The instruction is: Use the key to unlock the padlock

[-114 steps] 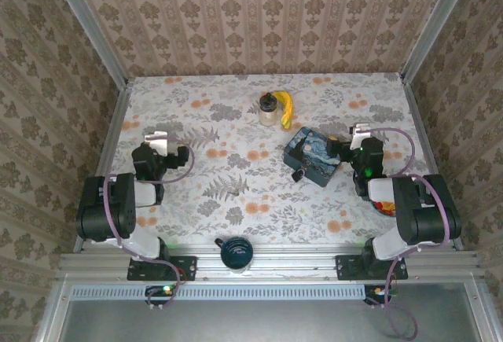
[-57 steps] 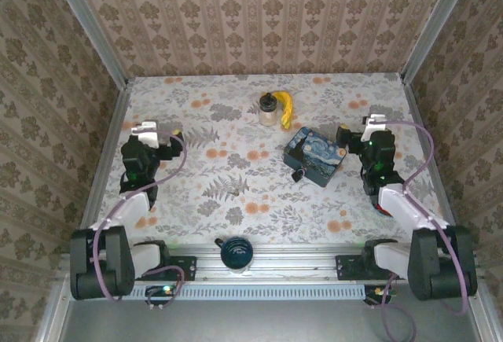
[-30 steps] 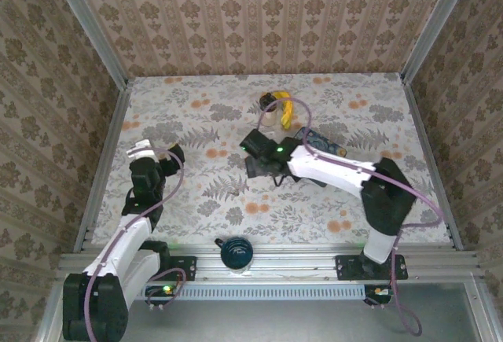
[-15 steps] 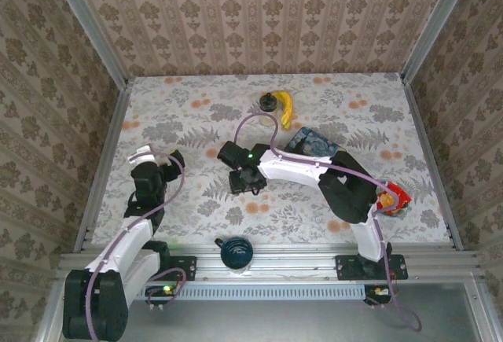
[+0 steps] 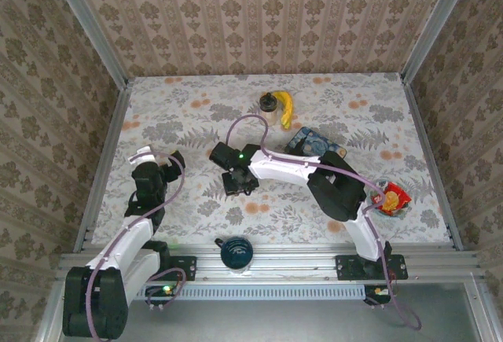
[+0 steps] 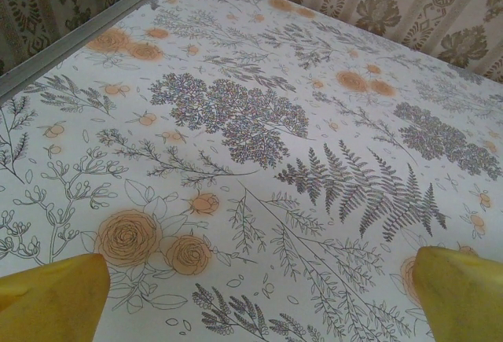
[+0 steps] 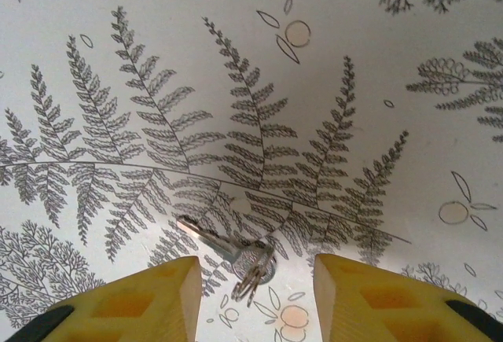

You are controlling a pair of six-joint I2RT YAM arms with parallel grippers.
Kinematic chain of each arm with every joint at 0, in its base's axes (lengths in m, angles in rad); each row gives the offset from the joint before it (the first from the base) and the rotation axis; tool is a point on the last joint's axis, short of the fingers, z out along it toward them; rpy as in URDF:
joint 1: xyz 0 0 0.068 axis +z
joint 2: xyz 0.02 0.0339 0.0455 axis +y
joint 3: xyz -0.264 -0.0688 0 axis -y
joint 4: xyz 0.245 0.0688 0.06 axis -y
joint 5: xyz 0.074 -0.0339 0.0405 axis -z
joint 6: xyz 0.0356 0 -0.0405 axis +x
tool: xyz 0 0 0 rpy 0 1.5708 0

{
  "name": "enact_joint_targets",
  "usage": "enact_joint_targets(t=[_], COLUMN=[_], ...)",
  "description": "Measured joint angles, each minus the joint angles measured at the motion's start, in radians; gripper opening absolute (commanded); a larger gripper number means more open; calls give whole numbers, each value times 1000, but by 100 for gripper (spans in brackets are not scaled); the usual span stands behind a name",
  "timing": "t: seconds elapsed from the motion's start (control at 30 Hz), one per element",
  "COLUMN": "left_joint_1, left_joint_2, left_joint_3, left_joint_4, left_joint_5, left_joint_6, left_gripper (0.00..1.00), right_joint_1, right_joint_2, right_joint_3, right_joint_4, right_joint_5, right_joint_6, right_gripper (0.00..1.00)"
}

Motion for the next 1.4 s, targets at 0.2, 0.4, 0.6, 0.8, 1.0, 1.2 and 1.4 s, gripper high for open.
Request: enact_joint_targets(t=[0.2,0.4,0.6,0.8,1.0,1.2,1.4], left_joint_1=[0,0,0,0,0,-1,-38], left_joint_2=[0,0,0,0,0,14,27], left_joint_3=[0,0,0,26,58,90,134], left_joint_4=[0,0,-6,-46,-52,-46,-9], left_joint_5=[0,2,13,50,139,248,370], left_joint_6=[0,0,0,-6,-23,-58,-61], left_gripper=[100,100,100,100,100,100,100], right_joint_1=[0,0,-1,-13,-40,-56,-58], right_joint_2=[33,35,15,-56,-191,-321,-419], right_joint_3=[14,10,-20,-137,-273,-344,-397], right_joint_4=[-19,-19,9,95,215,315,399], right_joint_5=[-8,-13,-20,-44,-43,-2,91], right_joint_6=[-3,6,22,23,12,-31,-79], right_gripper=[32,16,0,0,0,0,0])
